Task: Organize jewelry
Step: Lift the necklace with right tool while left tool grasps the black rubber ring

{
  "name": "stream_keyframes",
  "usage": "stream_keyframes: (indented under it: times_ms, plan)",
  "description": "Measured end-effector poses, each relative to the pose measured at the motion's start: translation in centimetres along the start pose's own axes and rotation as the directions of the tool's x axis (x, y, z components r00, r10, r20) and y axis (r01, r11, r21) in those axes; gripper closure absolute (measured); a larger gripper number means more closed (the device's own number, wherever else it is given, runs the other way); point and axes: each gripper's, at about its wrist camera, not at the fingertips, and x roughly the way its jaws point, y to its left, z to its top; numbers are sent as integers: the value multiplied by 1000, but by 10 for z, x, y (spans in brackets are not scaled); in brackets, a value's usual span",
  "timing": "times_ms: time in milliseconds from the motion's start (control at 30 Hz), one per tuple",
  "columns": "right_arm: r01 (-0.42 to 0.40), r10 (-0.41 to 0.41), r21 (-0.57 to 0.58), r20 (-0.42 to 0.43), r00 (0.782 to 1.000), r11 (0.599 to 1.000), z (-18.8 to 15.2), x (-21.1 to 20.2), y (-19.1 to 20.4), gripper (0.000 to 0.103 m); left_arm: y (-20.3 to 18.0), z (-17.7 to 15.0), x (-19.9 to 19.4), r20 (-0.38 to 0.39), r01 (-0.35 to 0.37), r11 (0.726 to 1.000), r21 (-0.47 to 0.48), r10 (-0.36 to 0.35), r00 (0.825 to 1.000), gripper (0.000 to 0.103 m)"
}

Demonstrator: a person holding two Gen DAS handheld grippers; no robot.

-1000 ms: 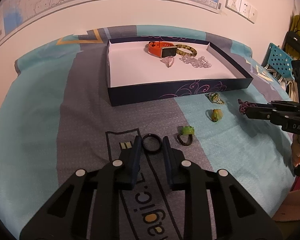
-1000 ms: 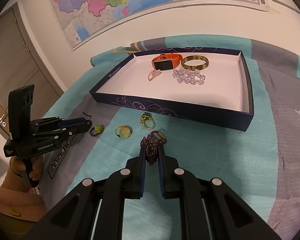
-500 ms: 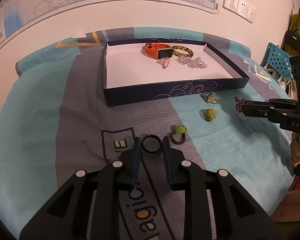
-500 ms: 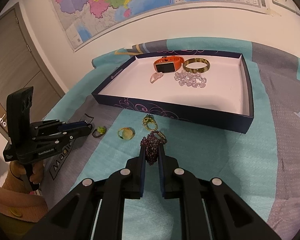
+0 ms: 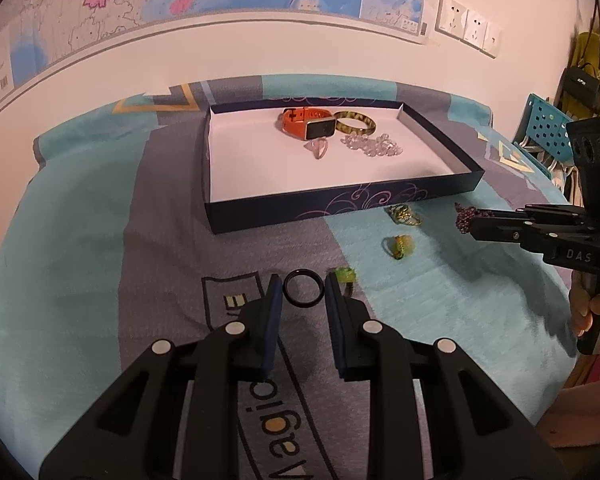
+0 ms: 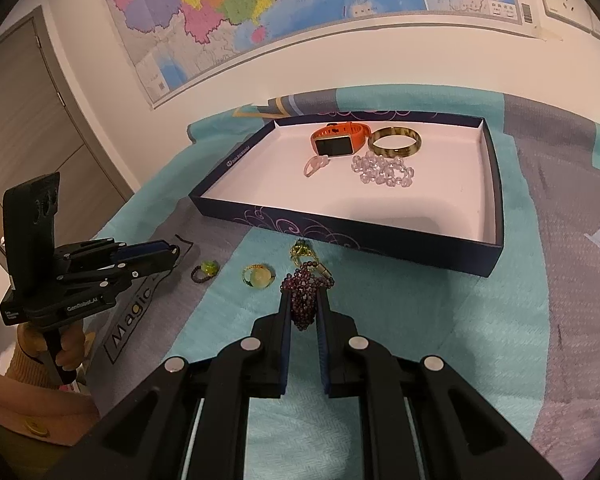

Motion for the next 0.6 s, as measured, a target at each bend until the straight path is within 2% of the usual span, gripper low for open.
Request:
stream_keyframes:
  times_ms: [600]
  plan:
    - [0,0,-6,24,1000,1000,5,-7,1,92,-10,11,-6,38,28,1000,8,-28,999,81]
